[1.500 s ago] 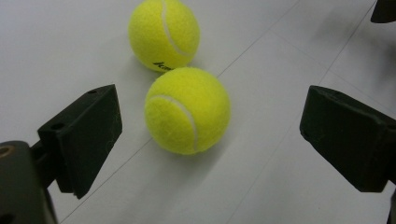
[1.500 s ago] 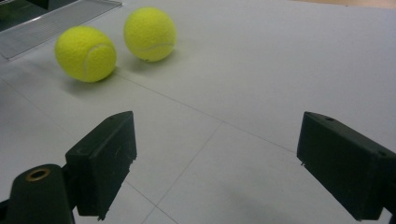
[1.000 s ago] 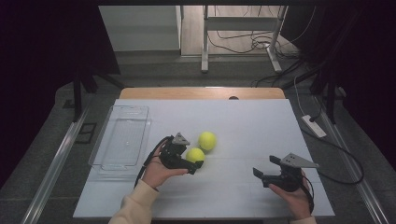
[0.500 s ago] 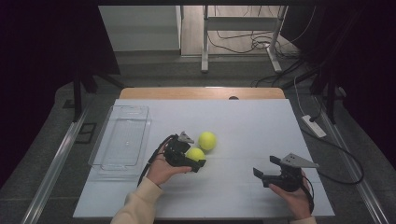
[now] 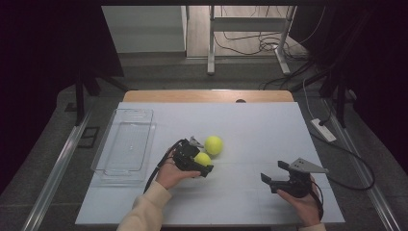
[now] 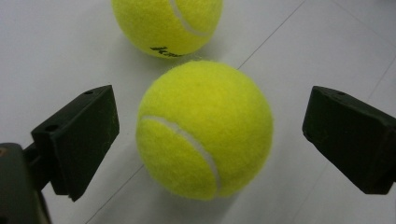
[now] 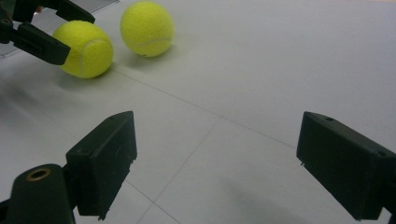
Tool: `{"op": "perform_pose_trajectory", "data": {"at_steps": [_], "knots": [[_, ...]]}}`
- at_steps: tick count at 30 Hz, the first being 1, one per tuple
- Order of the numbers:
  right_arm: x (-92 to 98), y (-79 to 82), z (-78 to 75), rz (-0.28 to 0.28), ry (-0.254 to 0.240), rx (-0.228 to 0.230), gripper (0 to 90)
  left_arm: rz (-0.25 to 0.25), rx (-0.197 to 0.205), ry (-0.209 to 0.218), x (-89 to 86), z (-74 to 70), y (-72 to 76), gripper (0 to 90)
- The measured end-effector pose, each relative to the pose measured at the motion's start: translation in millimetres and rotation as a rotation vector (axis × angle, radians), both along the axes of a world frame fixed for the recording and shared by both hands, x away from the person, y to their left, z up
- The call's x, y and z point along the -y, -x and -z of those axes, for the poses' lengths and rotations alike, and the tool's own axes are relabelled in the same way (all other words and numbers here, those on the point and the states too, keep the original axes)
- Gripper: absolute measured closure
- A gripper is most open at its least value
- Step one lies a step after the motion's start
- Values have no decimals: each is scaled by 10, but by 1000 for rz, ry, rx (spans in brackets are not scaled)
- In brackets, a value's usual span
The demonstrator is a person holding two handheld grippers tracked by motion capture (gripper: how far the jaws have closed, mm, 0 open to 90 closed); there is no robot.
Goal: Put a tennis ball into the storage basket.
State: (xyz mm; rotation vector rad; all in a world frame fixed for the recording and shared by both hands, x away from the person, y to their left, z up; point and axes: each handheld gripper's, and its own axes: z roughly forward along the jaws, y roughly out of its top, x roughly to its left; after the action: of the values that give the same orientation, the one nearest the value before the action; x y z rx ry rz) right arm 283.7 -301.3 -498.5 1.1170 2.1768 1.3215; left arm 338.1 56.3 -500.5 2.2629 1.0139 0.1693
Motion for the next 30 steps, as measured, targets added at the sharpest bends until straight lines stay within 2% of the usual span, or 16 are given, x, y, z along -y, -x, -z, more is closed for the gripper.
{"op": "perform_pose_trajectory", "data": {"at_steps": [4,8,9,11,12,17,20,21,23,30], "knots": [[4,-1,2,2,-1,-1,122,8,-4,-13,23,31,-6,63],[3,-1,3,3,0,-1,122,6,-9,-31,34,54,-4,119],[1,-1,4,3,0,-1,122,7,-9,-36,35,62,0,150],[2,-1,4,4,0,-1,123,-1,20,-49,27,69,13,239],[4,-2,4,4,1,-1,123,-2,10,-45,17,66,10,264],[15,-4,5,13,2,-3,126,-10,12,-47,6,56,19,271],[16,-4,4,14,2,-2,127,-4,15,-38,0,33,33,272],[19,-4,4,17,2,-3,127,1,20,-16,-16,2,48,272],[19,-4,4,17,3,-3,127,-2,22,-2,-21,-14,63,272],[22,-4,8,17,1,-3,127,2,64,44,-73,-134,163,272]]}}
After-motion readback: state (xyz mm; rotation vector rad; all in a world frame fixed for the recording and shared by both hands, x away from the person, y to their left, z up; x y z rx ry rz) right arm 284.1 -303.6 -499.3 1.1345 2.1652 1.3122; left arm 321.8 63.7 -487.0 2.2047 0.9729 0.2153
